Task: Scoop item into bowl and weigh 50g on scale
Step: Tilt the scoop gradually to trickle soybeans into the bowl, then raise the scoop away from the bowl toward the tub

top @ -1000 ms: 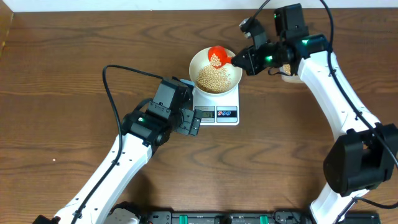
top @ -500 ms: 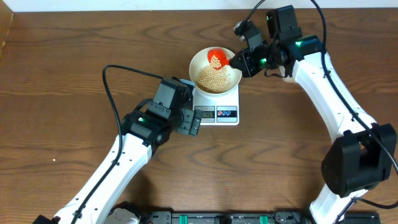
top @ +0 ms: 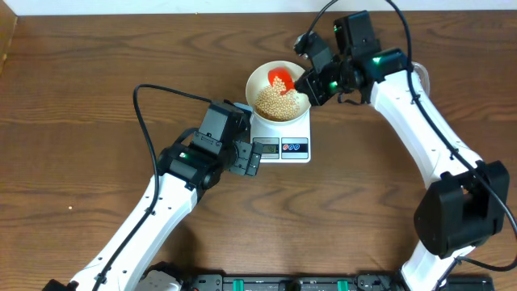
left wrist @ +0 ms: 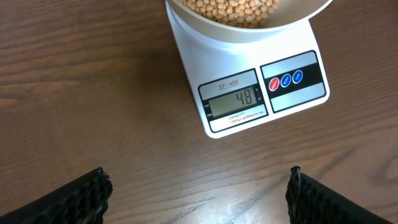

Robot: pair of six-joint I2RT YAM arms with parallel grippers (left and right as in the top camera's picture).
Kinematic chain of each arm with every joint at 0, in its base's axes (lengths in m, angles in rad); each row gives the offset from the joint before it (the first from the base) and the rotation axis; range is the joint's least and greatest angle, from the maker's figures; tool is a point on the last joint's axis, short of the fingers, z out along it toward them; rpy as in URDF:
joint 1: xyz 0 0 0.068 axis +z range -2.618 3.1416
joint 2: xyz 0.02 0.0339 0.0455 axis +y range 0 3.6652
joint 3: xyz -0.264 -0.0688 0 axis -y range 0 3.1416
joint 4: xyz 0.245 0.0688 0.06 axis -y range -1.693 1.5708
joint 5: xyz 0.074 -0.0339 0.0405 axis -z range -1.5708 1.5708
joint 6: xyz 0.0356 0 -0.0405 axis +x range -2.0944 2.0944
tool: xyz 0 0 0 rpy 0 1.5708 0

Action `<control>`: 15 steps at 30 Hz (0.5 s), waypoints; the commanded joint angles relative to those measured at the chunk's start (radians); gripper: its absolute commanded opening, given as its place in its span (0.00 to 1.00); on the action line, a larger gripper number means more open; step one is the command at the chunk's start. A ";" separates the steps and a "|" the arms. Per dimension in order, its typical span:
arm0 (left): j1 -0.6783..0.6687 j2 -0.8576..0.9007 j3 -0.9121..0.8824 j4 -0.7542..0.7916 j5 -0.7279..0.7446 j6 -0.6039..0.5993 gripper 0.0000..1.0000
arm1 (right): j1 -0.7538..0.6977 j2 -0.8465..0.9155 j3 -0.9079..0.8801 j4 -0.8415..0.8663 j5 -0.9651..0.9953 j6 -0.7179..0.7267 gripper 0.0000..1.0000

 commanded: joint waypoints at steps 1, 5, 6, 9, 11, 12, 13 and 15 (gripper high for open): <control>0.004 0.002 -0.019 -0.003 0.002 -0.001 0.92 | 0.006 -0.023 0.020 -0.004 0.019 -0.026 0.01; 0.004 0.002 -0.019 -0.003 0.002 -0.001 0.92 | 0.006 -0.023 0.020 -0.003 0.019 -0.026 0.01; 0.004 0.002 -0.019 -0.003 0.002 -0.001 0.92 | 0.006 -0.023 0.020 -0.003 0.019 -0.027 0.01; 0.004 0.002 -0.019 -0.003 0.002 -0.001 0.92 | 0.007 -0.023 0.020 -0.003 0.038 -0.028 0.01; 0.004 0.002 -0.019 -0.003 0.002 -0.001 0.92 | 0.018 -0.023 0.020 -0.005 0.065 -0.033 0.01; 0.004 0.002 -0.019 -0.003 0.002 -0.001 0.92 | 0.022 -0.023 0.020 -0.006 0.072 -0.034 0.01; 0.004 0.002 -0.019 -0.003 0.002 -0.001 0.92 | 0.022 -0.023 0.020 -0.005 0.072 -0.034 0.01; 0.004 0.002 -0.019 -0.003 0.002 -0.001 0.92 | 0.019 -0.023 0.020 -0.002 0.071 -0.021 0.01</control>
